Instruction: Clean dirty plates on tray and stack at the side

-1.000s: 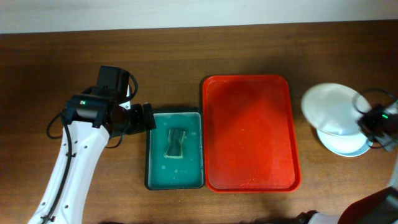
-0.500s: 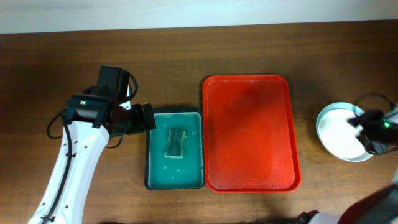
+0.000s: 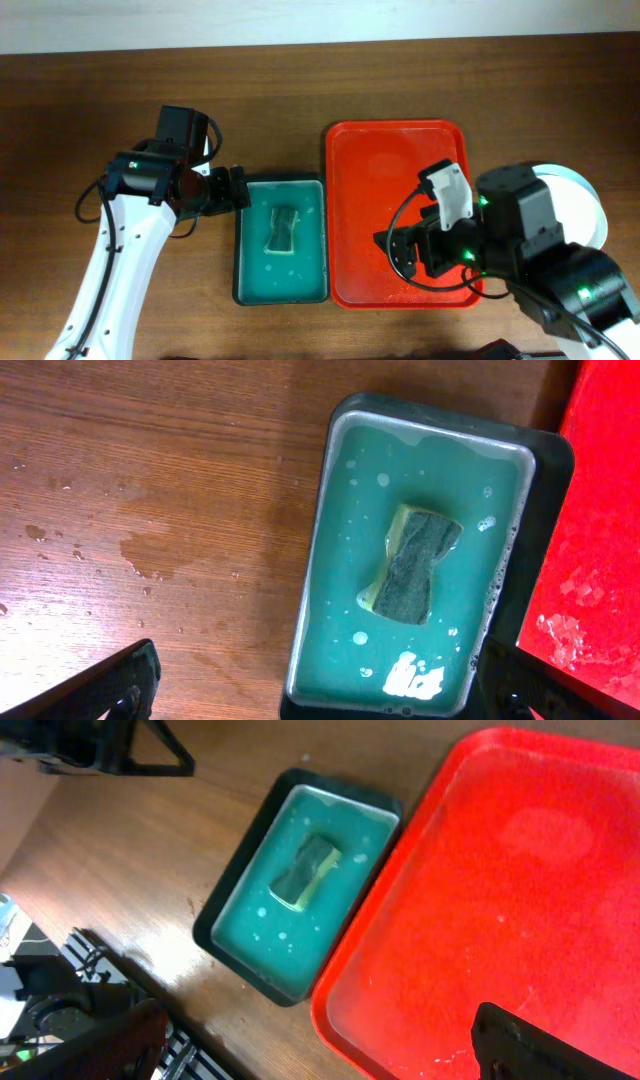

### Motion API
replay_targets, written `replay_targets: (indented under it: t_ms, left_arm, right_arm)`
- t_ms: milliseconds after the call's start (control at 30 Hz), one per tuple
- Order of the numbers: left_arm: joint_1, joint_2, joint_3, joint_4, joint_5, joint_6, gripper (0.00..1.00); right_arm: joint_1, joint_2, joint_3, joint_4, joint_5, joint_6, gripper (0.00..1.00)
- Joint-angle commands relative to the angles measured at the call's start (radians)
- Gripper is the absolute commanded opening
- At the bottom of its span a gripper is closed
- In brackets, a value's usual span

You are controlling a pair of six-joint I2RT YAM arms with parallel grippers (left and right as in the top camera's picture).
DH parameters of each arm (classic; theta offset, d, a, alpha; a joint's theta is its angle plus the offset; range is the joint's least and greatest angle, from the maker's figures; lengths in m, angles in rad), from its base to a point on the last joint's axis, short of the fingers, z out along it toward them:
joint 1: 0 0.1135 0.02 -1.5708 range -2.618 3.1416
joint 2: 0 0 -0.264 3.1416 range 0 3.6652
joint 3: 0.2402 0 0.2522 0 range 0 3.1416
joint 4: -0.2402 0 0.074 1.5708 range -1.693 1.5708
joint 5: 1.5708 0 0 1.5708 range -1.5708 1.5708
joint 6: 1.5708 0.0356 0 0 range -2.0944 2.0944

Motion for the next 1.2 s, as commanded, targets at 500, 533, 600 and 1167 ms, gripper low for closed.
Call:
replay_targets:
  t_ms: [500, 533, 600, 1167]
  left_arm:
    - [0.003, -0.013, 0.011, -0.001, -0.01, 0.016, 0.99]
    - [0.003, -0.013, 0.011, -0.001, -0.01, 0.016, 0.99]
    - [0.003, -0.013, 0.011, -0.001, -0.01, 0.016, 0.99]
    - [0.003, -0.013, 0.011, -0.001, -0.01, 0.016, 0.99]
  right_arm:
    - [-0.264, -0.793, -0.771, 0.576, 0.237, -0.069, 0.98]
    - [-0.285, -0.834, -0.843, 0.654, 0.218, -0.069, 0.98]
    - [-0.3, -0.915, -0.959, 0.768, 0.216, -0.069, 0.98]
    - [-0.3, -0.964, -1.201, 0.998, 0.219, -0.069, 0.98]
